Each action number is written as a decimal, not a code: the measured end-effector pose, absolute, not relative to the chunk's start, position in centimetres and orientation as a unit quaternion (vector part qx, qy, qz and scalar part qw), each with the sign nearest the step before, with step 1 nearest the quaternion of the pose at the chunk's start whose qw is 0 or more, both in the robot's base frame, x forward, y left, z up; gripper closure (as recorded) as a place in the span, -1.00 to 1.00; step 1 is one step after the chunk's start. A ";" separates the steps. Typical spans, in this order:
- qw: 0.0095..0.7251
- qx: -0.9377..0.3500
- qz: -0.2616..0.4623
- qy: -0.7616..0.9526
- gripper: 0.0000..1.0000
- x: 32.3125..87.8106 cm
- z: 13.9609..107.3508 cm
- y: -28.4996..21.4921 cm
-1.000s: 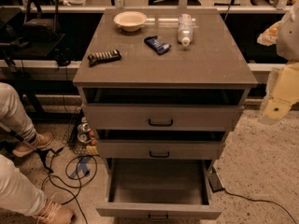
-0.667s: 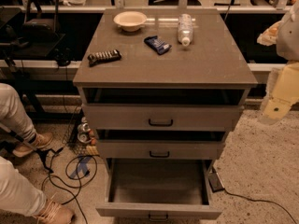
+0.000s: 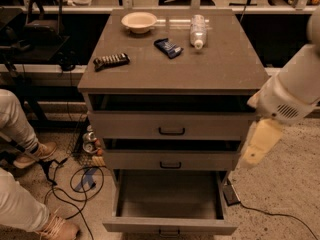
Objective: Close bottom drawer
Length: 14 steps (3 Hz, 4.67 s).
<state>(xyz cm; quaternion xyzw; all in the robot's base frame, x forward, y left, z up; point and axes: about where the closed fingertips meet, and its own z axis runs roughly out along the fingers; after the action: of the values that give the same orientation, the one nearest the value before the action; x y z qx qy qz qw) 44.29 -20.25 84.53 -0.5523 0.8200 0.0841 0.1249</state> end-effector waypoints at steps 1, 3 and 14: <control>0.095 -0.519 0.157 0.835 -1.00 43.4 75.3 -17.7; 0.036 -0.476 0.241 0.845 -1.00 40.1 63.4 -13.7; -0.077 -0.289 0.372 0.879 1.00 38.3 23.8 -9.8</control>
Offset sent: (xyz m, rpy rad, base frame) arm -0.0659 0.1060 -0.3031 0.2508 0.5172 -0.1468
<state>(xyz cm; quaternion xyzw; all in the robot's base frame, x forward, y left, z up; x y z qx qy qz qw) 38.26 -9.85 23.81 -0.2886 0.8787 0.3724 -0.0768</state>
